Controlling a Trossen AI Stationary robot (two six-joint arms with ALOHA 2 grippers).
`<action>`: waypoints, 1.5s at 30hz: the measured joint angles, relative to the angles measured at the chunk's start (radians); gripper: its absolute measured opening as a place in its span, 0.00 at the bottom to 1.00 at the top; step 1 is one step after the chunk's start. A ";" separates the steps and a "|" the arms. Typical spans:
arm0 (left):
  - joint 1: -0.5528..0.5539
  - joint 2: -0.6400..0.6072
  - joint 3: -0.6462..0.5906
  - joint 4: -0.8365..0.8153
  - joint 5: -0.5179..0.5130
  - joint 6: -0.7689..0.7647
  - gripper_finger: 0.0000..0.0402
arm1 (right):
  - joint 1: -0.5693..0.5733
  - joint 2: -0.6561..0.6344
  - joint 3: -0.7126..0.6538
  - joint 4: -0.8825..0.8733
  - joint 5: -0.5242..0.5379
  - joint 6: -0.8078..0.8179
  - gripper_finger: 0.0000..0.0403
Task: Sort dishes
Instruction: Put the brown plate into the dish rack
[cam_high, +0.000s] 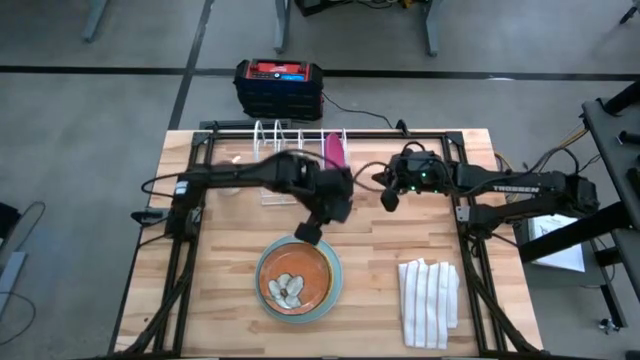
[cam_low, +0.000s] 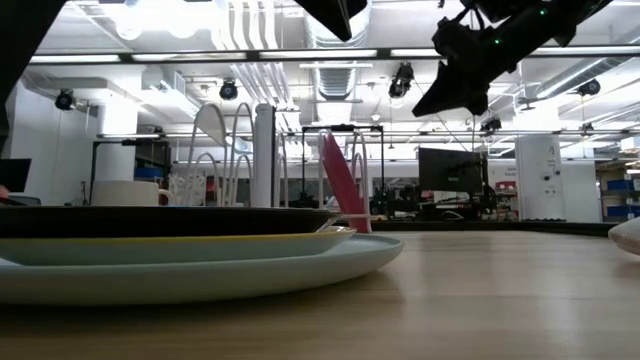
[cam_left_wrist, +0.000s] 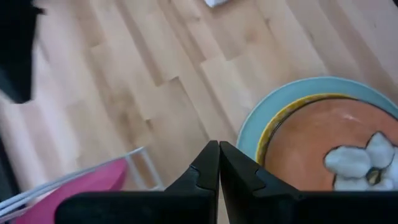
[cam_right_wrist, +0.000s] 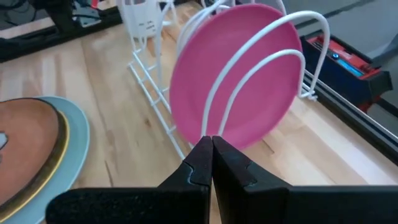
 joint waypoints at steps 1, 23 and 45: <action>-0.013 -0.002 -0.022 0.012 -0.001 -0.012 0.00 | 0.008 -0.001 -0.003 -0.001 0.000 0.001 0.00; -0.362 -0.321 -0.717 0.168 -0.220 -0.649 0.00 | 0.332 0.015 -0.090 0.007 0.000 0.160 0.00; -0.719 -0.339 -0.802 0.047 -0.565 -1.105 0.00 | 0.532 0.278 -0.017 0.452 0.011 0.166 0.09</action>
